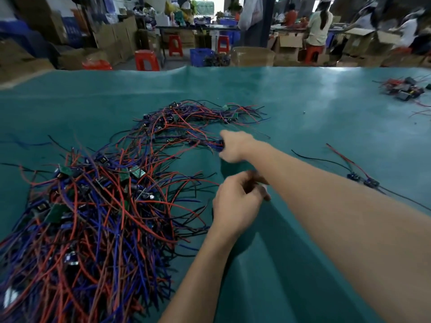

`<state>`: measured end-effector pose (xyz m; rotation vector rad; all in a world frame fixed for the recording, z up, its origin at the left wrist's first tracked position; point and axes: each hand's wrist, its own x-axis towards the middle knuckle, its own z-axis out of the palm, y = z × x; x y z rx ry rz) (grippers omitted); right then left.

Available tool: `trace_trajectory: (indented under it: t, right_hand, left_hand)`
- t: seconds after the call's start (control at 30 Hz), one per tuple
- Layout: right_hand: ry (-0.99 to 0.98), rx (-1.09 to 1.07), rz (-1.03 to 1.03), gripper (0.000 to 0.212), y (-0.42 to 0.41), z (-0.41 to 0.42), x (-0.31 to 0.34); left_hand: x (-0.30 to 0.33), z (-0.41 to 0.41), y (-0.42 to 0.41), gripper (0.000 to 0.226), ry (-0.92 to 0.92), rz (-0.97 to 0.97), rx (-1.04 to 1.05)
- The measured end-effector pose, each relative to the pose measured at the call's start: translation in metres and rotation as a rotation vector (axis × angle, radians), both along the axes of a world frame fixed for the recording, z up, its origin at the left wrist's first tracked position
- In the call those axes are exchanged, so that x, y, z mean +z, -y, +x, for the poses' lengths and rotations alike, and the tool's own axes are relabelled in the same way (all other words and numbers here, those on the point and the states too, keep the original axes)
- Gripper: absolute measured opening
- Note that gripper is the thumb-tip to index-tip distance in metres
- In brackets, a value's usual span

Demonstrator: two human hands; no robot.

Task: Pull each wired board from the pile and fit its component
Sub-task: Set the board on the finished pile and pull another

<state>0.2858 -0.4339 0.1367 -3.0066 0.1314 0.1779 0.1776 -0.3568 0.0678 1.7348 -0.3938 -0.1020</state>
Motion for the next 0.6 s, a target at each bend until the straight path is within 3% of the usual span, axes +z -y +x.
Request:
trace_trajectory:
  t: [0.13, 0.33, 0.47, 0.6]
  right_hand:
    - [0.280, -0.113, 0.033, 0.024, 0.037, -0.009, -0.030]
    - [0.216, -0.188, 0.200, 0.007, 0.057, -0.027, -0.032]
    - [0.160, -0.140, 0.134, 0.032, 0.053, -0.024, -0.034]
    - [0.145, -0.177, 0.140, 0.031, 0.042, -0.019, -0.030]
  left_hand:
    - [0.002, 0.000, 0.002, 0.022, -0.003, 0.017, 0.038]
    - [0.002, -0.003, 0.003, 0.021, -0.048, -0.013, 0.066]
    - [0.002, -0.002, 0.004, 0.019, -0.057, -0.017, 0.066]
    - [-0.001, -0.001, 0.003, 0.016, -0.036, -0.059, 0.084]
